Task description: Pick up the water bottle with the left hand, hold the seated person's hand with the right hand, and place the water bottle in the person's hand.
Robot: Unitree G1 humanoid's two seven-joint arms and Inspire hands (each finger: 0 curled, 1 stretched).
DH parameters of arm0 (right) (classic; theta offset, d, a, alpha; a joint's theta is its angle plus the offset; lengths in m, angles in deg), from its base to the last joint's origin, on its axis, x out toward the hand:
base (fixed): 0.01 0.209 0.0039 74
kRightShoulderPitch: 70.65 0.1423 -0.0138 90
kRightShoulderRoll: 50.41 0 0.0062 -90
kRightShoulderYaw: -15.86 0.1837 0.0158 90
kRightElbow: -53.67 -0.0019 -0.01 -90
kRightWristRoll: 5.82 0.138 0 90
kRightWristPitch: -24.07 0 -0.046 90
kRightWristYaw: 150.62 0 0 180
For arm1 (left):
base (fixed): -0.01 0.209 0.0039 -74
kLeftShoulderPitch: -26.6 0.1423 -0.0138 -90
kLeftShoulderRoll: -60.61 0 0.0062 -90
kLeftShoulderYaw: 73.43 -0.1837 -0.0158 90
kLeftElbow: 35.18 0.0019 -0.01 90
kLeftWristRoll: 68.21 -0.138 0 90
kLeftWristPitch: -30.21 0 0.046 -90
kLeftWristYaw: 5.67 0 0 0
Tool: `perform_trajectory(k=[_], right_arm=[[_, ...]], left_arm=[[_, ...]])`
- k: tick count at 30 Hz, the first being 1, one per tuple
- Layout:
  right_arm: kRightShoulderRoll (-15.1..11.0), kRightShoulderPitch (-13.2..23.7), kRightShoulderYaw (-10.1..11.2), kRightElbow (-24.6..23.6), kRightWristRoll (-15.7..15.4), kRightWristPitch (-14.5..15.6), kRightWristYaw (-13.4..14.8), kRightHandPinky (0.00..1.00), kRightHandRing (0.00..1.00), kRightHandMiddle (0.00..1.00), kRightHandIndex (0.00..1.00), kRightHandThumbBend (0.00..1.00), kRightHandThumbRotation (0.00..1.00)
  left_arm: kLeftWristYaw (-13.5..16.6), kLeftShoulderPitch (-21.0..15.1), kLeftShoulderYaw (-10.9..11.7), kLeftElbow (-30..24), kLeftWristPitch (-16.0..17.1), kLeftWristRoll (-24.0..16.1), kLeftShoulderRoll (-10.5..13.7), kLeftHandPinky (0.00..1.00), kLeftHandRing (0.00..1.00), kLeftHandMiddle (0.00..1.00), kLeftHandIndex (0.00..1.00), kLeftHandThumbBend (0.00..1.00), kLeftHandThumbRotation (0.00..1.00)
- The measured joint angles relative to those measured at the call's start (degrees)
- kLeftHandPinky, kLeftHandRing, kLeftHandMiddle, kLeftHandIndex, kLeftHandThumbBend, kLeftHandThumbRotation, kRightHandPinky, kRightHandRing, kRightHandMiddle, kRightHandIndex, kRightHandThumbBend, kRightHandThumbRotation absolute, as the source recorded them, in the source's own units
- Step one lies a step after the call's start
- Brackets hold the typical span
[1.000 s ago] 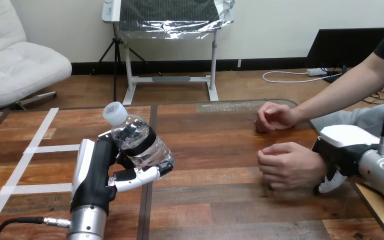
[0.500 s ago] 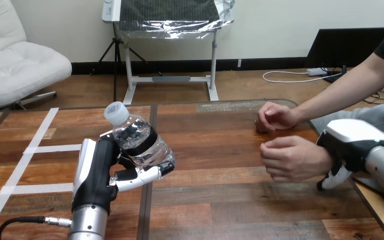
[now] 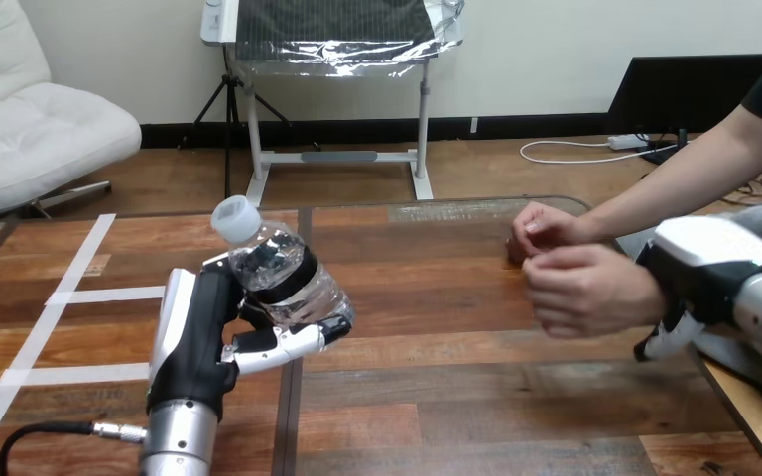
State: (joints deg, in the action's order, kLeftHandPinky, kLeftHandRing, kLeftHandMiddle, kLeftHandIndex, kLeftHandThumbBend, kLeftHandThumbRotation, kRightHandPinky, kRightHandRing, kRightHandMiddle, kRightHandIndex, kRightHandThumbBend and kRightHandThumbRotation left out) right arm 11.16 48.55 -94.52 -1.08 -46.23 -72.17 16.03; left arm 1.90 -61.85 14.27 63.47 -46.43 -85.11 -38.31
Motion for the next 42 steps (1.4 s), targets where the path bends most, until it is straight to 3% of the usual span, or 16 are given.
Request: perform_trajectory(k=[18, 28, 42], right_arm=[[-1.4, 0.0, 2.3, -7.9, 0.0, 6.1, -4.6, 0.15, 0.25, 0.36, 0.41, 0.73, 0.0], [-2.2, -0.6, 4.5, -11.8, 0.4, 7.2, -5.2, 0.13, 0.22, 0.33, 0.39, 0.74, 0.0], [-3.3, -1.5, 5.8, -18.3, 0.9, 8.2, -7.3, 0.14, 0.22, 0.33, 0.39, 0.76, 0.0]], left_arm=[[-0.5, -1.8, -1.7, 0.1, -1.0, -1.3, -0.7, 0.36, 0.38, 0.43, 0.51, 0.56, 0.0], [-0.6, -3.7, -2.7, 0.4, -0.5, -1.5, -1.2, 0.36, 0.38, 0.42, 0.51, 0.57, 0.0], [-2.0, -7.6, -4.8, 0.4, -2.8, -1.9, -2.1, 0.37, 0.38, 0.42, 0.5, 0.56, 0.0]])
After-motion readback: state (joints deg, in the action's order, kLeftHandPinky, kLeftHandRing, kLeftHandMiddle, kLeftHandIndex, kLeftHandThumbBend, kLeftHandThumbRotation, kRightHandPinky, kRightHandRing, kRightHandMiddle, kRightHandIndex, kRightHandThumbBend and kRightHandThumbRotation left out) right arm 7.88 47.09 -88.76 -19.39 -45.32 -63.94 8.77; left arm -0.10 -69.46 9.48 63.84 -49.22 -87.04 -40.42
